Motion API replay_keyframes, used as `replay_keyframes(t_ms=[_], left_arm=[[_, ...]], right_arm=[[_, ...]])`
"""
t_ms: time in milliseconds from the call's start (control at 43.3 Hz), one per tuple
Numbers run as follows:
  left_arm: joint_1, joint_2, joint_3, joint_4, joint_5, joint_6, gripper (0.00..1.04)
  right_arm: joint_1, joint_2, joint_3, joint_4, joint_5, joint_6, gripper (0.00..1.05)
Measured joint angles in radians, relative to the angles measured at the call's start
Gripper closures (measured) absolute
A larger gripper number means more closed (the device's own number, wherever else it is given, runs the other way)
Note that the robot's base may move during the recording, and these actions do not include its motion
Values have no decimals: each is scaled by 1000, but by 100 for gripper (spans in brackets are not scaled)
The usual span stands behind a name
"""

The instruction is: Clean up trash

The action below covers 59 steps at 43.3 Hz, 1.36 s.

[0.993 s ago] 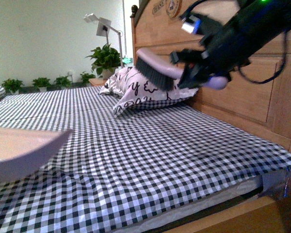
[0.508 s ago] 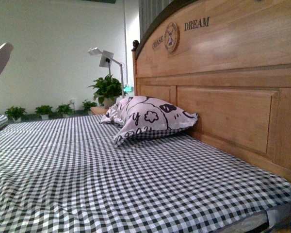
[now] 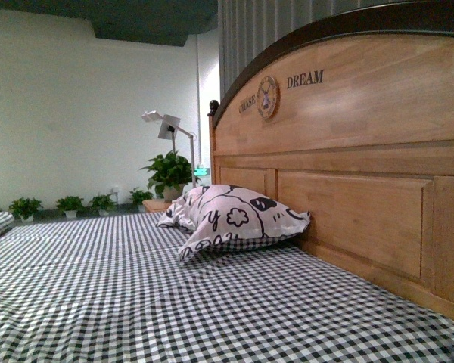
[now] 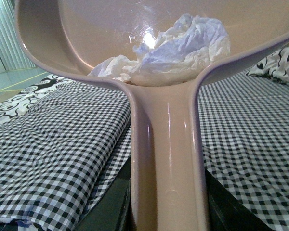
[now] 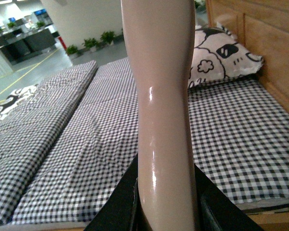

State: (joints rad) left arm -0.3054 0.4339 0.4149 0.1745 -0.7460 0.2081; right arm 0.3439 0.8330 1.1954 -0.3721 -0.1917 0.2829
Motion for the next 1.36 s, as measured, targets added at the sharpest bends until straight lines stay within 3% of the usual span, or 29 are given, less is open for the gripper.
replay_keyframes(t_ms=[139,208,1362], left_arm=[[-113,-67,-45,20,-66,1,79],[-121,-68,-50,19,-66,0,79],[-124,-68,-53,19,-69,-1,79]], right_arm=[[77,-59,-53,10,238,-39,85],[80,-67,-60,10,282,-48,85],[85,-73,-61,11,282,-63,85]])
